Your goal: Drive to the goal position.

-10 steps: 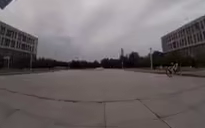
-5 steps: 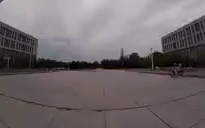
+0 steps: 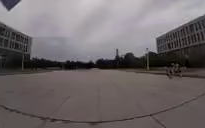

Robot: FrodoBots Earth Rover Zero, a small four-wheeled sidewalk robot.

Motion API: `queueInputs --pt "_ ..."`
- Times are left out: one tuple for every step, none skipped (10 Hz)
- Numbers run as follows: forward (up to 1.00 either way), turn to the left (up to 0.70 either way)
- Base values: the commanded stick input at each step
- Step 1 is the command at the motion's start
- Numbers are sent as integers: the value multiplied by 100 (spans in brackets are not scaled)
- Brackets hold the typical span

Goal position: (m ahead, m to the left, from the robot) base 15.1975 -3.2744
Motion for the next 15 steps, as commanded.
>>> queueInputs --pt "70 0" --pt "70 0" --pt "70 0" --pt "70 0" --pt "70 0" --pt "70 0" --pt "70 0" --pt "70 0" --pt "70 0" --pt "70 0" --pt "70 0" --pt "70 0" --pt "70 0" --pt "70 0" --pt "70 0"
